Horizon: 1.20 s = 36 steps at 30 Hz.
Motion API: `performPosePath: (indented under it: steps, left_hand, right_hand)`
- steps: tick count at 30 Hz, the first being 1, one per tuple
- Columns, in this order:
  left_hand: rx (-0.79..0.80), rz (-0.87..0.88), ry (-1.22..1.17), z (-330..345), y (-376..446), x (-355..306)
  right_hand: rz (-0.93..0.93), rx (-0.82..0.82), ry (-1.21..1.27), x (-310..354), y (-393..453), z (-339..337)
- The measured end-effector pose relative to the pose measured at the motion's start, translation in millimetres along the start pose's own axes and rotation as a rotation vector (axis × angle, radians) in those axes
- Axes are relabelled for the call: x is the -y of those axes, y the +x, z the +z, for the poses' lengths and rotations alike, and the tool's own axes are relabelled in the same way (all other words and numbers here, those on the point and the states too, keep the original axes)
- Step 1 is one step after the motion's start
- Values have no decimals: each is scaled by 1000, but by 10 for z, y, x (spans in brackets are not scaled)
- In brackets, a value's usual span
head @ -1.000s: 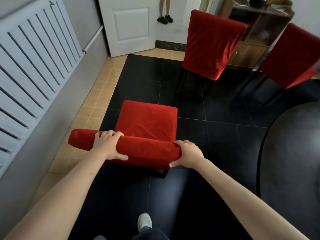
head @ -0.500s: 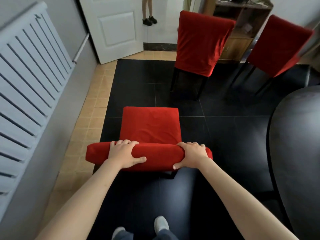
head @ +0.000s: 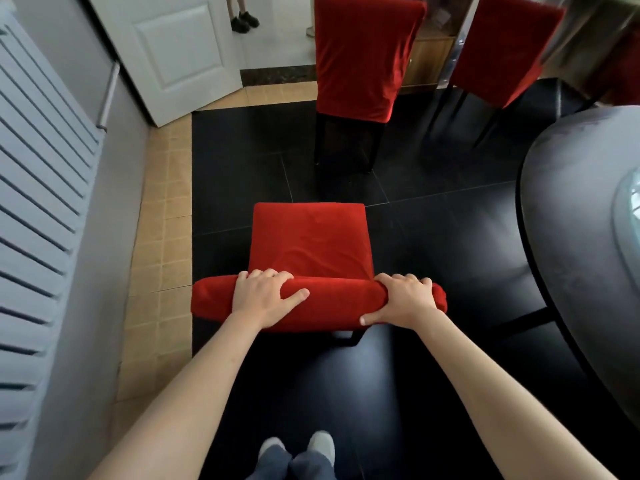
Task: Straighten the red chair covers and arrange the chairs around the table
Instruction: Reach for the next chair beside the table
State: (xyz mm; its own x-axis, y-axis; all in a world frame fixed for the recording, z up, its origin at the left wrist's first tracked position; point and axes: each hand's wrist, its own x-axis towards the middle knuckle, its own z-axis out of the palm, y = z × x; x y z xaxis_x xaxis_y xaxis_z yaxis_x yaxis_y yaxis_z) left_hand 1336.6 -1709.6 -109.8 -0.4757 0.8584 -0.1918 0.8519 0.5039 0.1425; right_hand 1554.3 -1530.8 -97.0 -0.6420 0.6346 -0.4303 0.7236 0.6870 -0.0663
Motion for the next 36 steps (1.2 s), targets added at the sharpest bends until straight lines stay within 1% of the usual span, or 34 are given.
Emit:
performPosePath:
  steps: [4, 11, 23, 30, 36]
  left_hand:
    - [-5, 36, 6, 2, -64, 57]
    - [-12, 132, 43, 30, -143, 171]
    - [17, 348, 92, 26, -258, 389]
    - [29, 429, 102, 23, -313, 499]
    - [30, 460, 134, -1, -325, 554]
  right_hand:
    - [39, 0, 17, 92, -186, 91]
    - [118, -69, 73, 278, -537, 307]
    - [337, -93, 135, 756, -1106, 588]
    - [433, -127, 163, 1060, -1360, 751]
    - [485, -110, 191, 1229, -1460, 793]
